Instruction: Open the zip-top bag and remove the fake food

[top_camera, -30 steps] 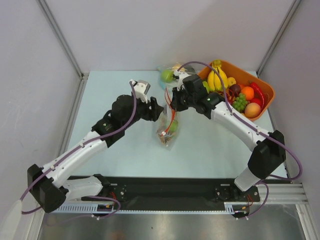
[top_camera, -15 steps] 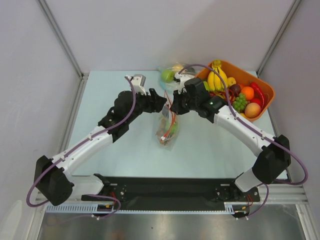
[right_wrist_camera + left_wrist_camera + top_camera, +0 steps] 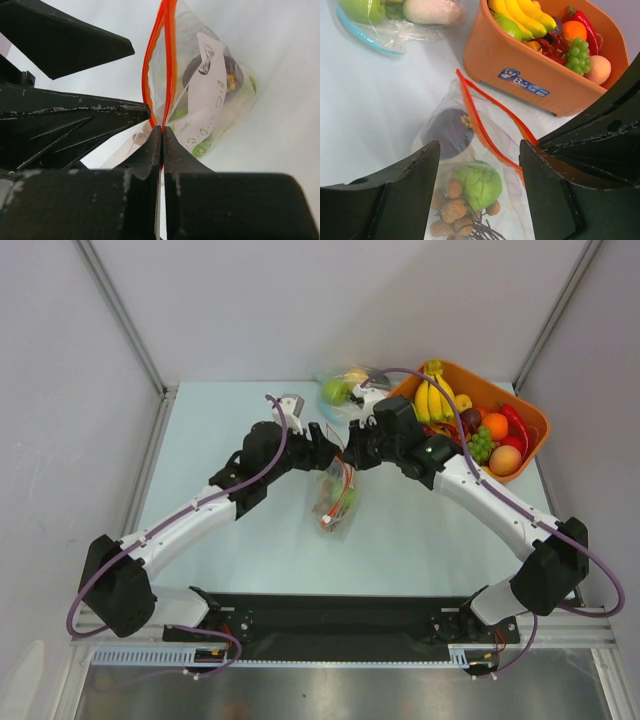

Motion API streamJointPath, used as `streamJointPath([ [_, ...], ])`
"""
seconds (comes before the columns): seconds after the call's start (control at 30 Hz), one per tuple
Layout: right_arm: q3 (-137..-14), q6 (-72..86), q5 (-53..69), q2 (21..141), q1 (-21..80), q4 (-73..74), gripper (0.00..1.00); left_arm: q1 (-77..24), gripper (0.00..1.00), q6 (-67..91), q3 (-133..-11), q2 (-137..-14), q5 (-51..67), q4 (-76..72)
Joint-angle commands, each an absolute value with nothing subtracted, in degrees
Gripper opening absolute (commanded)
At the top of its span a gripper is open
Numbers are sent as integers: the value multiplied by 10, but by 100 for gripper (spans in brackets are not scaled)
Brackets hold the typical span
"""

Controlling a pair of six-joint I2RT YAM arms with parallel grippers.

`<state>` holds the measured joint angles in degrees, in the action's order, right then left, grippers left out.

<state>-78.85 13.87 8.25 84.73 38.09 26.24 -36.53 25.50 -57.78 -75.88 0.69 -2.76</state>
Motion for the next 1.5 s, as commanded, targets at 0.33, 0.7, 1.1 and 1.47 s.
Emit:
streamJointPath([
  [0.33, -787, 127, 66, 816, 386, 258, 0, -361, 41, 254, -593, -791, 62, -17],
  [0.7, -784, 106, 26, 802, 377, 284, 0, -337, 0, 184, -624, -744, 82, 54],
  [1.1, -746, 98, 19, 779, 288, 294, 0, -294, 0, 129, -736, -740, 308, 143],
  [1.47, -703, 100, 13, 766, 244, 303, 5, -294, 0, 83, -737, -806, 376, 129],
])
